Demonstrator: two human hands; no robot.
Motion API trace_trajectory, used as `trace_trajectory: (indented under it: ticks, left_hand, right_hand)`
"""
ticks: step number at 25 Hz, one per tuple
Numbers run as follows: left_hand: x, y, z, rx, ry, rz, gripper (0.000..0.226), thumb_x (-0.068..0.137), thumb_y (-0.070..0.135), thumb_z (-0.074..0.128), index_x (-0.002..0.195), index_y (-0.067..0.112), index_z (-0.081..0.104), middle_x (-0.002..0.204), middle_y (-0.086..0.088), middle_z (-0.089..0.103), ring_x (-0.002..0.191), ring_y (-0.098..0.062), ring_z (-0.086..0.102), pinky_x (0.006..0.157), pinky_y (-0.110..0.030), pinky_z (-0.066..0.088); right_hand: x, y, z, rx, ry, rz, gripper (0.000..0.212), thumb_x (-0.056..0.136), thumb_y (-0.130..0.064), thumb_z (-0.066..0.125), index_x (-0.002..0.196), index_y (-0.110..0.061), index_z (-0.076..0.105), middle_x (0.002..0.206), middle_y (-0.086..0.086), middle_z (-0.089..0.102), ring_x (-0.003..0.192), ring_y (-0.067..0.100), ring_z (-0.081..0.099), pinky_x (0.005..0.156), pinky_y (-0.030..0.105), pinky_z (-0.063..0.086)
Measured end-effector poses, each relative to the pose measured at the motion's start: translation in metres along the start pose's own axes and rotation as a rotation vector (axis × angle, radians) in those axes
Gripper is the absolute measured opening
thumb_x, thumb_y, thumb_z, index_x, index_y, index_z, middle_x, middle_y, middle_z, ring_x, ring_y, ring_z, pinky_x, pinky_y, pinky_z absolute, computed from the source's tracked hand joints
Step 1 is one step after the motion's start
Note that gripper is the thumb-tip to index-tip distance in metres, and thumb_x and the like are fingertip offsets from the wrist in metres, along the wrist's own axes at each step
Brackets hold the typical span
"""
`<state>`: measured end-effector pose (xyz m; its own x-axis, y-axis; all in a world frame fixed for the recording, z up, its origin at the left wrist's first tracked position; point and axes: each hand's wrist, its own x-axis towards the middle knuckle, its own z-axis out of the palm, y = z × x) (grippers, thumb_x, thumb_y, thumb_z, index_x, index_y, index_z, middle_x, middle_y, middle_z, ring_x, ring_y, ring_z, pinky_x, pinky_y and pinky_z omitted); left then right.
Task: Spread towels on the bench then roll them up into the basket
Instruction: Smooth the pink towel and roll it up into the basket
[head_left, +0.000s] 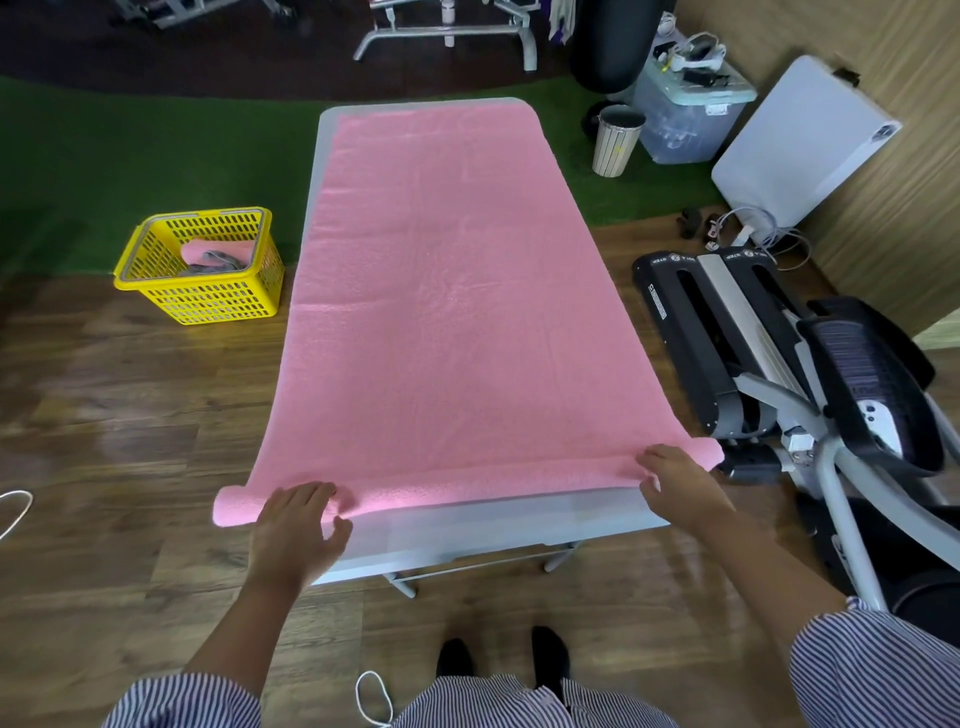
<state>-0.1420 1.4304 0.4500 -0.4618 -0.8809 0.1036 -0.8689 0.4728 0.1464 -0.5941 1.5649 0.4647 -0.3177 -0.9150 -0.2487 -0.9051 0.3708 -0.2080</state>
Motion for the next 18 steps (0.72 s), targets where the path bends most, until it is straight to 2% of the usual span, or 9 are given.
trace_trajectory:
  ticks: [3, 6, 10, 13, 15, 16, 18]
  left_hand:
    - [0.0, 0.004, -0.002, -0.013, -0.037, 0.002, 0.035, 0.072, 0.031, 0.04, 0.083, 0.014, 0.068, 0.085, 0.0, 0.07, 0.079, -0.026, 0.067, 0.077, -0.047, 0.052]
    - [-0.003, -0.001, -0.005, 0.018, -0.055, -0.024, 0.038, 0.074, 0.032, 0.039, 0.084, 0.013, 0.071, 0.081, 0.001, 0.072, 0.073, -0.024, 0.068, 0.071, -0.046, 0.051]
    - [0.0, -0.011, -0.008, 0.073, -0.04, 0.012, 0.039, 0.075, 0.035, 0.038, 0.08, 0.016, 0.072, 0.073, 0.003, 0.07, 0.066, -0.02, 0.068, 0.076, -0.045, 0.048]
    - [0.009, -0.008, -0.009, 0.073, -0.02, -0.012, 0.033, 0.078, 0.028, 0.041, 0.088, 0.015, 0.07, 0.085, -0.002, 0.07, 0.074, -0.024, 0.067, 0.071, -0.044, 0.048]
    - [0.01, -0.003, -0.008, 0.046, -0.004, -0.039, 0.032, 0.085, 0.026, 0.04, 0.092, 0.012, 0.068, 0.089, -0.005, 0.068, 0.073, -0.027, 0.065, 0.063, -0.041, 0.049]
    - [0.009, -0.001, -0.006, 0.03, -0.002, -0.035, 0.035, 0.087, 0.027, 0.038, 0.092, 0.011, 0.069, 0.089, -0.006, 0.069, 0.072, -0.028, 0.066, 0.061, -0.04, 0.049]
    - [0.005, 0.0, -0.003, 0.034, -0.021, -0.019, 0.039, 0.083, 0.03, 0.038, 0.094, 0.011, 0.07, 0.092, -0.005, 0.068, 0.073, -0.028, 0.066, 0.061, -0.039, 0.05]
  right_hand:
    - [0.003, 0.0, 0.004, -0.019, -0.043, 0.001, 0.039, 0.084, -0.003, 0.053, 0.123, -0.008, 0.055, 0.127, 0.006, 0.053, 0.121, 0.023, 0.044, 0.102, 0.03, 0.037]
    - [0.006, 0.0, 0.002, -0.042, -0.065, 0.033, 0.027, 0.087, -0.007, 0.049, 0.111, -0.005, 0.062, 0.114, 0.008, 0.06, 0.108, 0.024, 0.051, 0.096, 0.028, 0.039]
    - [0.008, 0.004, -0.001, -0.091, -0.081, -0.003, 0.024, 0.088, -0.014, 0.048, 0.1, -0.007, 0.067, 0.103, 0.008, 0.064, 0.097, 0.024, 0.055, 0.094, 0.031, 0.041]
    - [0.015, 0.006, 0.003, -0.109, -0.009, -0.053, 0.03, 0.081, 0.0, 0.049, 0.107, -0.007, 0.062, 0.113, 0.009, 0.058, 0.104, 0.027, 0.051, 0.099, 0.036, 0.039]
    - [0.015, 0.0, 0.0, -0.05, 0.046, -0.01, 0.035, 0.079, 0.009, 0.047, 0.109, -0.006, 0.058, 0.114, 0.008, 0.054, 0.104, 0.029, 0.052, 0.092, 0.038, 0.044]
    - [0.013, -0.002, 0.0, -0.023, 0.05, -0.002, 0.036, 0.08, 0.011, 0.047, 0.11, -0.005, 0.059, 0.113, 0.01, 0.055, 0.104, 0.03, 0.053, 0.09, 0.038, 0.046]
    - [0.009, -0.003, 0.002, 0.019, 0.009, -0.017, 0.039, 0.081, 0.008, 0.049, 0.117, -0.004, 0.058, 0.12, 0.008, 0.053, 0.113, 0.028, 0.051, 0.098, 0.037, 0.044]
